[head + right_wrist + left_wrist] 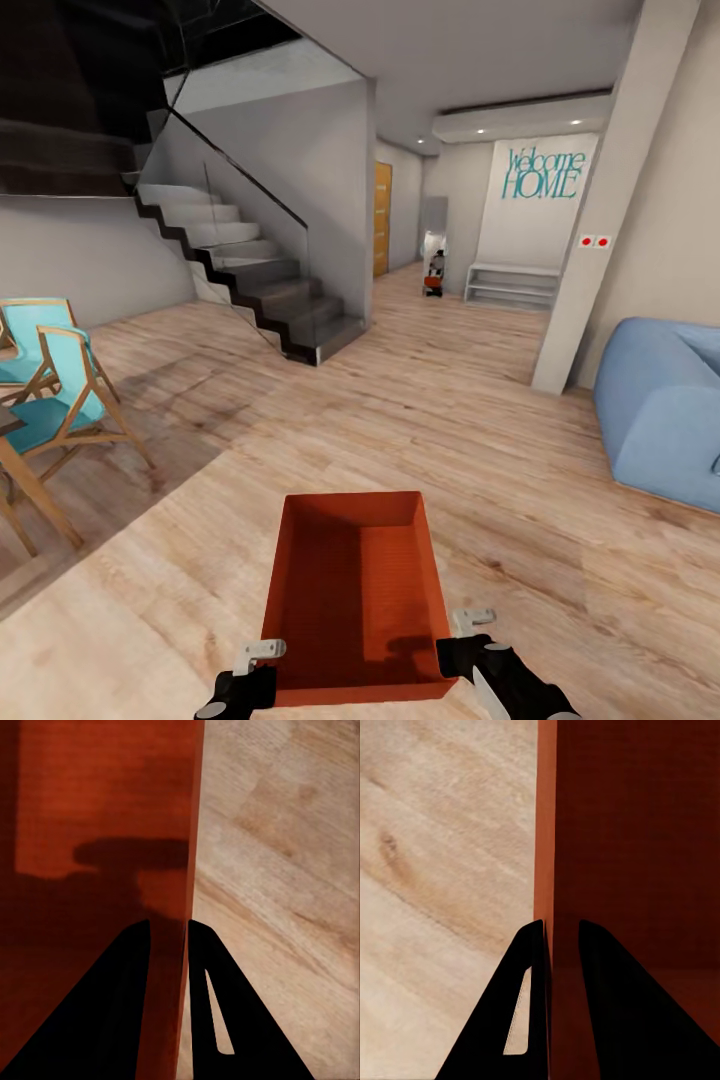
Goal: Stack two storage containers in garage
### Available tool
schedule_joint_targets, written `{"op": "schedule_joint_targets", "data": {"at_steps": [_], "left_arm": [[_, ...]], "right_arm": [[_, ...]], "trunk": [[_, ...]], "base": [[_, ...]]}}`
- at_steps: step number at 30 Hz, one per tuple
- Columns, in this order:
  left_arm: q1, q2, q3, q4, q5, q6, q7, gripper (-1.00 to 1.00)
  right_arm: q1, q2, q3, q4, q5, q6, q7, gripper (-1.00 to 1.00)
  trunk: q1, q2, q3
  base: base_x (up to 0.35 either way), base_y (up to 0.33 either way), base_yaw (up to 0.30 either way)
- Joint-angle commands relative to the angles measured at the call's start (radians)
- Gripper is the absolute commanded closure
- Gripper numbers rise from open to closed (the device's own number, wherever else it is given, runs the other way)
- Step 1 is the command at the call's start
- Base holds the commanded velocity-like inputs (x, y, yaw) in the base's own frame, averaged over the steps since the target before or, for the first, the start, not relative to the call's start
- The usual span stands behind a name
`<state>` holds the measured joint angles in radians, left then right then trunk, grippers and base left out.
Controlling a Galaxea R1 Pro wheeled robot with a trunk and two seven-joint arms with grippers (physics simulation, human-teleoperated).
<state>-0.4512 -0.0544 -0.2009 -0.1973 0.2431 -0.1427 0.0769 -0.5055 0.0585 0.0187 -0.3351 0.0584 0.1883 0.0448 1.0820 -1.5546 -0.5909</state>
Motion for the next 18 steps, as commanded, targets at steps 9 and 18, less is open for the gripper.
{"op": "schedule_joint_targets", "data": {"at_steps": [9, 18], "left_arm": [[0.0, 0.011, 0.0, -0.001, 0.004, -0.004, 0.008, 1.0], [0.0, 0.011, -0.001, -0.001, 0.004, -0.004, 0.008, 1.0]], "right_arm": [[-0.001, -0.002, -0.028, -0.002, 0.017, 0.007, 0.001, 1.0], [-0.001, -0.002, -0.028, -0.003, 0.017, 0.007, 0.001, 1.0]], "trunk": [[0.001, 0.0, -0.001], [0.001, 0.0, -0.001]], "base": [[0.341, 0.077, -0.09], [0.341, 0.077, -0.045]]}}
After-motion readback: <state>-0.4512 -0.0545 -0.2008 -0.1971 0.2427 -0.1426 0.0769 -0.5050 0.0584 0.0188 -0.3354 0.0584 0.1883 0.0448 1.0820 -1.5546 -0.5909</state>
